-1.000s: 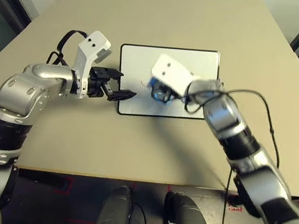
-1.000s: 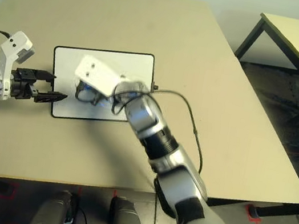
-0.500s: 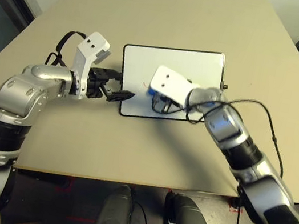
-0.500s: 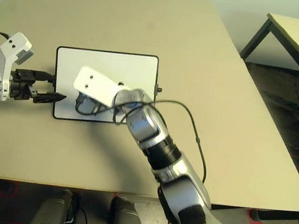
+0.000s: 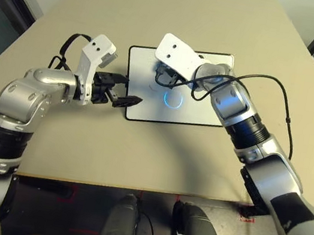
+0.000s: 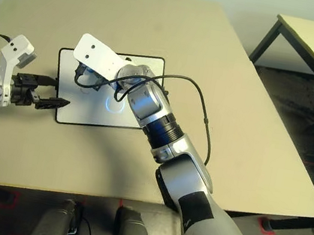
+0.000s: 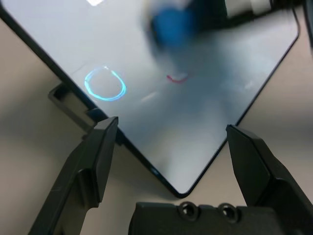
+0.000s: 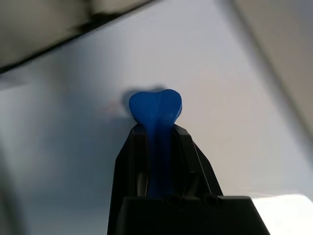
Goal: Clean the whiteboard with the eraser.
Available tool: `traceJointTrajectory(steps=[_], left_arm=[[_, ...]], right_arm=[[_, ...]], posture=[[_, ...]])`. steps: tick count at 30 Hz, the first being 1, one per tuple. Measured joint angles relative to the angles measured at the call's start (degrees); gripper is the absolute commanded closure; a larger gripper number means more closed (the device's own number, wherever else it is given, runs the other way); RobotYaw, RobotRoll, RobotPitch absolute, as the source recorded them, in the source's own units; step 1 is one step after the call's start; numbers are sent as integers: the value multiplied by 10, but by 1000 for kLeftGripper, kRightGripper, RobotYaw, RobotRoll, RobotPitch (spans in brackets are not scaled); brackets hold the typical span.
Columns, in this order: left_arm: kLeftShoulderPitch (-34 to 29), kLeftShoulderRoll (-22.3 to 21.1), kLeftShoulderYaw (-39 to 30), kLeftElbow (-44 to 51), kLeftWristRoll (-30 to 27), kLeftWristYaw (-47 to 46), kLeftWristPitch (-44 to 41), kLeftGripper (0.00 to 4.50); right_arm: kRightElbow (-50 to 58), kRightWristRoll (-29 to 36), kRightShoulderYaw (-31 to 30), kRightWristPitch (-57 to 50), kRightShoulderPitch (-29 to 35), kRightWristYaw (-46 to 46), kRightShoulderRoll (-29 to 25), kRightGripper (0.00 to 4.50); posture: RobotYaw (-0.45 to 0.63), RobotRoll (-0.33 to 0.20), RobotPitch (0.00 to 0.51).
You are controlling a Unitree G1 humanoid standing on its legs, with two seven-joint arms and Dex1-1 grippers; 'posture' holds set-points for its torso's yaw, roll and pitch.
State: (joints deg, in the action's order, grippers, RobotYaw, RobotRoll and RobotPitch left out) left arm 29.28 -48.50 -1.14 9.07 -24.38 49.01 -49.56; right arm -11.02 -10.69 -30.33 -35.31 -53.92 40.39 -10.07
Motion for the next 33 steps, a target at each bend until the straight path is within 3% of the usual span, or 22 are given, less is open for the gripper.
traceJointTrajectory(steps=[4,7,15,18,27,33], left_arm=[[-2,0,-1,0,0,-1,0,0],[-3,0,-1,0,0,-2,0,0],[-3,3,1,0,0,-3,0,0],[-3,3,1,0,0,-3,0,0],[-4,3,1,0,0,-4,0,0],[-3,4,2,0,0,-4,0,0]], right_arm=[[89,-9,-36,-29,67,31,-36,3938],[102,-13,-48,-43,75,41,-42,3938],[-59,-14,8,6,-60,-15,17,3954],[-89,-14,21,25,-75,-24,22,3954],[50,-24,-25,-8,35,33,-24,3954],[35,-29,-36,-13,28,45,-22,3954]], posture=[[24,0,136],[19,0,137],[18,0,139],[22,0,140],[18,0,141],[12,0,138]])
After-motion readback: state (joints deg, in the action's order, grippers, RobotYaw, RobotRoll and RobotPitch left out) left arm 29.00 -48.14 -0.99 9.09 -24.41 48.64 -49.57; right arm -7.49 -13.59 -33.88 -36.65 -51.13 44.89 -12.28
